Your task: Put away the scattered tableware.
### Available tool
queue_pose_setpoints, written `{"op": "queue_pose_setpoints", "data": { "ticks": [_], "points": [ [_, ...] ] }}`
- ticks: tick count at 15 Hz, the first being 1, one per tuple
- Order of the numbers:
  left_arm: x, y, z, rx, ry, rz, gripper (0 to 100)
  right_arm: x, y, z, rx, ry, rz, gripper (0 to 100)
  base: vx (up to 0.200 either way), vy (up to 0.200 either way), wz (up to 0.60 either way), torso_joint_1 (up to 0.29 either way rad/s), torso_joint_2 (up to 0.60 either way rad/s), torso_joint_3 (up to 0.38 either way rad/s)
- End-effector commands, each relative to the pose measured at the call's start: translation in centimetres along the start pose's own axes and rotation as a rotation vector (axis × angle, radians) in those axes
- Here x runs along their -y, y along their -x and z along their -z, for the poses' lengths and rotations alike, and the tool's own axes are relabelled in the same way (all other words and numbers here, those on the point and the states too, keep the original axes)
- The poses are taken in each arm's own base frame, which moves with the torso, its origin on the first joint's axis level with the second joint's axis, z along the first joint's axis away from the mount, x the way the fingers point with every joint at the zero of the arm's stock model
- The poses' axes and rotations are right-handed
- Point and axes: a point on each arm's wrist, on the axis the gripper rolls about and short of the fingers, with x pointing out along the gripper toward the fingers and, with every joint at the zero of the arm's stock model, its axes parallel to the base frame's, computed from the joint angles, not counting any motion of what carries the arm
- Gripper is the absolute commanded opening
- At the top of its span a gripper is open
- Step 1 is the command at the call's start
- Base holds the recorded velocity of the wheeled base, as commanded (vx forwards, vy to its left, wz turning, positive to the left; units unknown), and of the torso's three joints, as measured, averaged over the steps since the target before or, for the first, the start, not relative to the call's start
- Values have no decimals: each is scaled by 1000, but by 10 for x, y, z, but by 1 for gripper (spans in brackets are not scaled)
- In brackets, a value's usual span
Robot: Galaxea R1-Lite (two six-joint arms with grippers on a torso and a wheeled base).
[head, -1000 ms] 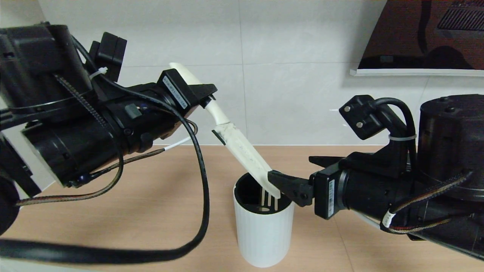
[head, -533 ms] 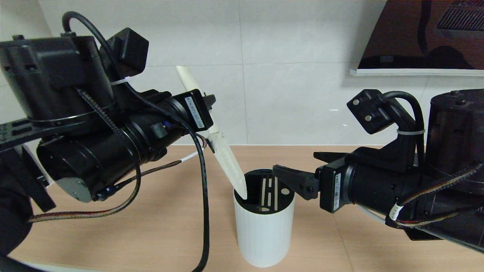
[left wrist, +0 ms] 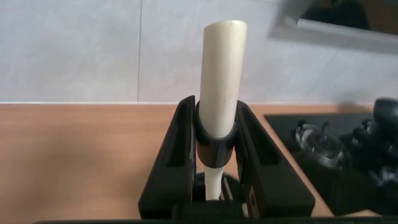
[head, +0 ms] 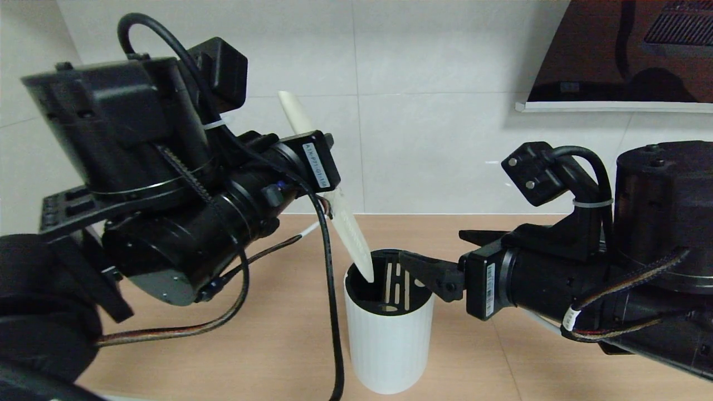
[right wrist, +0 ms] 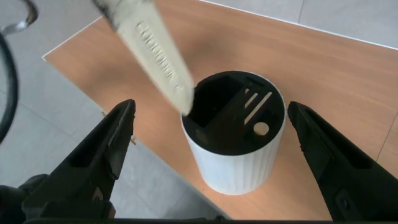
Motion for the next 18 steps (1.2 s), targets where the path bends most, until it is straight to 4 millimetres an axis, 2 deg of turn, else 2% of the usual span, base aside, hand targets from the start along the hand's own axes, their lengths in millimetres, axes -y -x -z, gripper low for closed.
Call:
{"op": "queue_pose_setpoints", "data": {
  "ticks": [1, 6, 10, 14, 18],
  "points": [
    [6, -18, 27, -11, -53, -43, 0, 0, -1, 1, -3, 1, 1, 100, 0, 0, 0, 0, 0, 0],
    [8, -14, 31, -12, -66, -32, 0, 13, -2, -5, 17, -10, 50, 100, 0, 0, 0, 0, 0, 0],
    [10, -13, 40, -39, -83, -24, 0, 14, -2, -5, 17, -10, 53, 100, 0, 0, 0, 0, 0, 0],
    [12, -19, 58, -80, -103, -29, 0, 15, -4, -3, 10, -10, 57, 100, 0, 0, 0, 0, 0, 0],
    [11, -22, 64, -96, -109, -33, 0, 15, -4, -3, 9, -10, 58, 100, 0, 0, 0, 0, 0, 0]
  ]
}}
